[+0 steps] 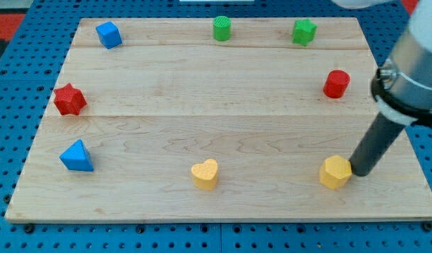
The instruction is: Slide the yellow hexagon closer to yellow heart
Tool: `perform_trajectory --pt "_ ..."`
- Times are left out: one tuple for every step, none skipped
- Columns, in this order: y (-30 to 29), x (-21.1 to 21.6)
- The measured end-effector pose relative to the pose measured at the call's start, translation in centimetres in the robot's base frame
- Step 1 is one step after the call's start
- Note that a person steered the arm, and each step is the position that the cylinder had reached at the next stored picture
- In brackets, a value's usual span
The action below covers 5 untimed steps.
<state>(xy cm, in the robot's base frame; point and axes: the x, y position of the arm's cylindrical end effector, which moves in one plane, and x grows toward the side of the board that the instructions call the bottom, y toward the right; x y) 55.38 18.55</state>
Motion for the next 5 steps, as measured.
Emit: perform_trajectory --pt "-6.1 -0.6" --pt "-7.4 0.1" --pt "-6.3 2.1" --pt "-12.7 3.1" --pt "-18.7 2.8"
